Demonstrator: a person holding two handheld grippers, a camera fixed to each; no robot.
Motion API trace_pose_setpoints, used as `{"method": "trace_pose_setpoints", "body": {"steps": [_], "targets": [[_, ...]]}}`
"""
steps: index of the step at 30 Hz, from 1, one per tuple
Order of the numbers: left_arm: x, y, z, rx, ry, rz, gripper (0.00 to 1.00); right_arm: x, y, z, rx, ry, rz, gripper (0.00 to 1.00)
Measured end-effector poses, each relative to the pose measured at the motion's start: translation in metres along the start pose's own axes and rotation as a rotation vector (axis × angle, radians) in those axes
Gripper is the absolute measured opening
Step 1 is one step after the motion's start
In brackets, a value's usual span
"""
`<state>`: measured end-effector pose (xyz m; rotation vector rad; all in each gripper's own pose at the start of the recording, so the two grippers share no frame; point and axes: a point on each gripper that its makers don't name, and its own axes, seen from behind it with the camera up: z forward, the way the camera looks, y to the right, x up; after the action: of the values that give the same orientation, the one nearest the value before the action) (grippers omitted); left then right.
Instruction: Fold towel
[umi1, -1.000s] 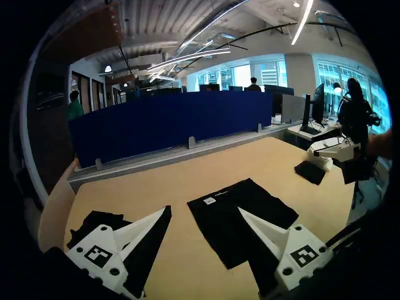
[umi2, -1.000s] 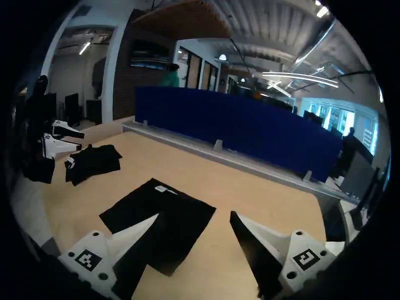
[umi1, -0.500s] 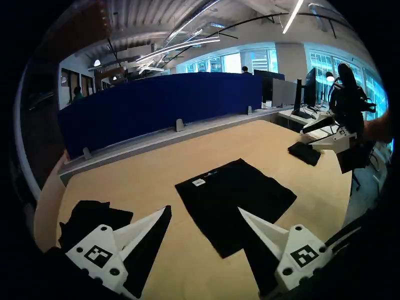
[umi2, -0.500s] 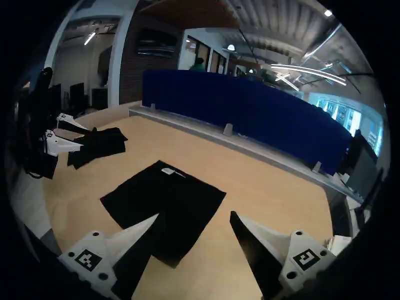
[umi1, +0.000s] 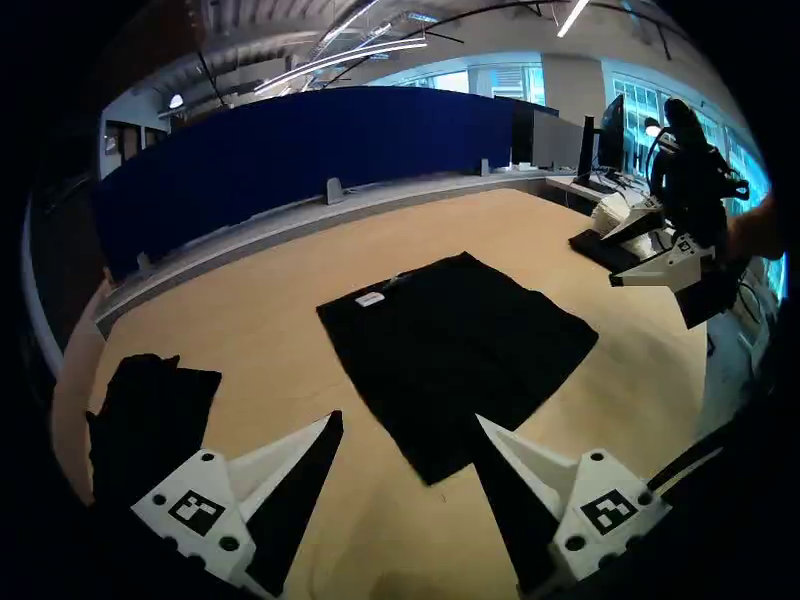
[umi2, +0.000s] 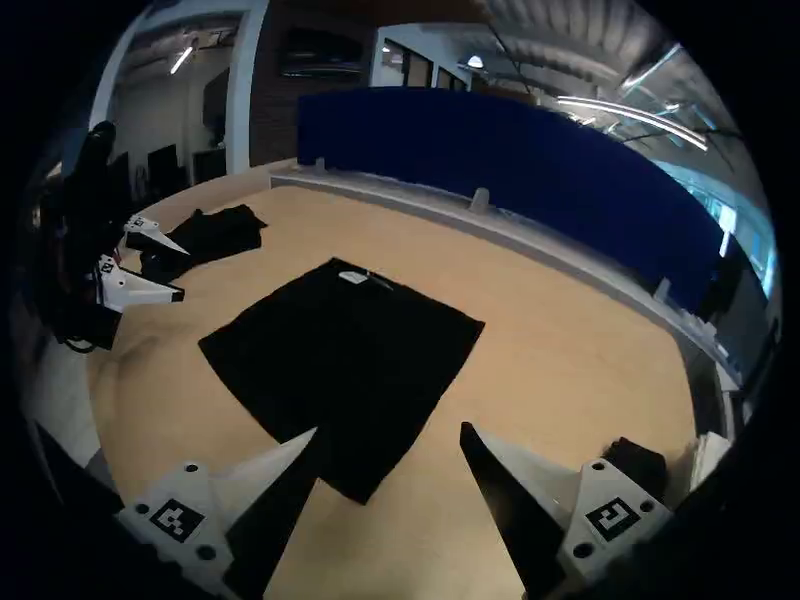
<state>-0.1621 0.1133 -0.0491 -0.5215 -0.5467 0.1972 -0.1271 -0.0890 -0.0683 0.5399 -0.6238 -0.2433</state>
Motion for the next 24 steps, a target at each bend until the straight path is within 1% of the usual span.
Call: {"method": "trace_pose_setpoints", "body": {"steps": [6,12,18,24], "targets": [[-0.022,0.010,0.016,-0.024,-0.049,0.005,0.88,-0.025,-0.003,0.015,0.011,-0.057,0.014,1.00],[-0.040,0.018,0.027,-0.044,-0.100,0.027,0.88,-0.045,-0.009,0.026,0.033,-0.105,0.012,1.00],[-0.052,0.021,0.032,-0.058,-0.147,0.030,0.88,-0.063,-0.013,0.034,0.048,-0.148,0.000,1.00],[-0.058,0.025,0.035,-0.073,-0.178,0.046,0.88,-0.070,-0.014,0.040,0.054,-0.166,0.002,0.97]]}}
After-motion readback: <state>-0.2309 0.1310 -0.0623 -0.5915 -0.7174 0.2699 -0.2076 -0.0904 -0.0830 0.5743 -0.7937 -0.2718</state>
